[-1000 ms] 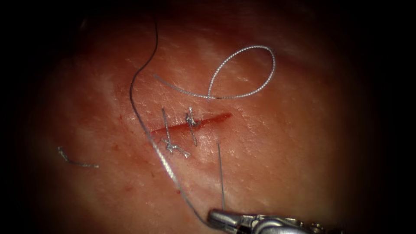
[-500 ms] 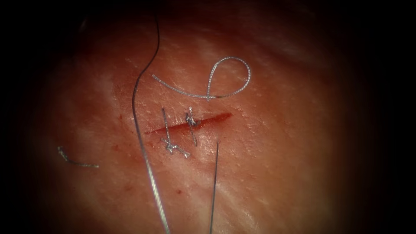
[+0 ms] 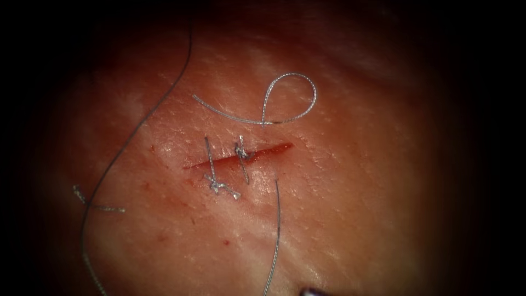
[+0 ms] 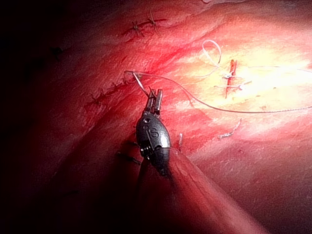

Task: Wound Closure

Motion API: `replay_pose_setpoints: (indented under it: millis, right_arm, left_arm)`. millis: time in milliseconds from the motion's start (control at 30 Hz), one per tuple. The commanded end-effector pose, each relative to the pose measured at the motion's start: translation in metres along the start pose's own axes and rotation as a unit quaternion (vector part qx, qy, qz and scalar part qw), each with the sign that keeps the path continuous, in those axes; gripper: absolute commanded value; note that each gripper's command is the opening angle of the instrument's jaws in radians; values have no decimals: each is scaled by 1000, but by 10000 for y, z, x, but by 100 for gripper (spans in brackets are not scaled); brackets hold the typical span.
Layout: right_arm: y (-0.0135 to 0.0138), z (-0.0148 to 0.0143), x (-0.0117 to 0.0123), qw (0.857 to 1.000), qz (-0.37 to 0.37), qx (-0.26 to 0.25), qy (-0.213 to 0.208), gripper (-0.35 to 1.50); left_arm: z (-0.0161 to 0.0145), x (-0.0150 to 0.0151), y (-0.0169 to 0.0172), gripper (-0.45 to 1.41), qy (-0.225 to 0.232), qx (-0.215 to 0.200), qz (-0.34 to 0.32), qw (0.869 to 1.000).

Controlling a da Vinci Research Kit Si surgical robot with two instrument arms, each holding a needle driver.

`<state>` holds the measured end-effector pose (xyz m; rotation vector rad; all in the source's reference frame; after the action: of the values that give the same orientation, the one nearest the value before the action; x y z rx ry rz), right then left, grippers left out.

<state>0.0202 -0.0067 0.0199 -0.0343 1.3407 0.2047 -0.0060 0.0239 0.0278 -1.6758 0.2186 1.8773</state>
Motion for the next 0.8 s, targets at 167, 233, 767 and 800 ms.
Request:
replay_pose_setpoints:
  millis: [167,233,767,800]
  right_arm:
    - [43,14,-53,997,-35,-48,-41,136]
    - [56,23,-69,995,-54,-60,-54,136]
    - [71,99,-140,987,-101,-95,-83,133]
    - [70,103,-139,987,-100,-93,-81,133]
  left_arm:
    - [15,-7,9,-45,1,6,3,1000]
    - [21,-9,13,-45,3,6,1,1000]
    - [25,-17,18,-45,8,5,-2,1000]
    - [25,-17,19,-45,8,4,-2,1000]
